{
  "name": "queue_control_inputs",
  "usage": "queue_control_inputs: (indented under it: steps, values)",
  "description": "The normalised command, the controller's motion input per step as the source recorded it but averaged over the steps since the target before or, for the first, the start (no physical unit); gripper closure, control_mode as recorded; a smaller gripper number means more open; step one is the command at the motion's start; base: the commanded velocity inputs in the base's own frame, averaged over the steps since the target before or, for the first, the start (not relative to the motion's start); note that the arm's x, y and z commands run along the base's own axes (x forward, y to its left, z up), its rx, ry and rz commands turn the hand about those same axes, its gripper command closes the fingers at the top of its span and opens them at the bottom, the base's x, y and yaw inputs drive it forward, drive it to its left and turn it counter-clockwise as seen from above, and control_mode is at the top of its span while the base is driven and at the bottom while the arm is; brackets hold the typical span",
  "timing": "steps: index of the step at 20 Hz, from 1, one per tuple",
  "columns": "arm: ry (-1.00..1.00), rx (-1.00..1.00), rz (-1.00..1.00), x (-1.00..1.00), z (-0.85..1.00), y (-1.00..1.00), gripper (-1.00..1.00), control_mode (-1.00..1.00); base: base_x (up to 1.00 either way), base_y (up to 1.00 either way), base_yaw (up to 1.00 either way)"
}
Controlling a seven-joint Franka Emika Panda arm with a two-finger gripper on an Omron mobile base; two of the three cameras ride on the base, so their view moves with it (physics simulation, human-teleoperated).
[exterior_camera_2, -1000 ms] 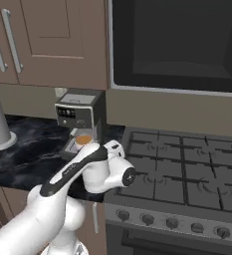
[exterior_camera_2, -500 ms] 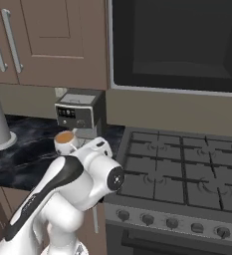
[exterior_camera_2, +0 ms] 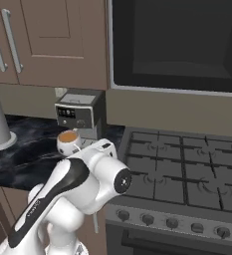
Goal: Pick up the brewed coffee from the coffee machine and place it next to the breakfast plate on the dining counter.
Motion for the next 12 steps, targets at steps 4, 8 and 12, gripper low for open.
queue_control_inputs:
  steps: [4, 8, 12]
  values:
    - [0.0, 0.0, 0.0, 0.01, 0.0, -0.02, 1.0, 1.0, 0.0, -0.02, 0.0]
    - [0.0, 0.0, 0.0, 0.0, 0.0, 0.0, 1.0, 1.0, -0.62, -0.2, -0.11]
    - [0.0, 0.0, 0.0, 0.0, 0.0, 0.0, 1.0, 1.0, -0.97, -0.31, -0.49]
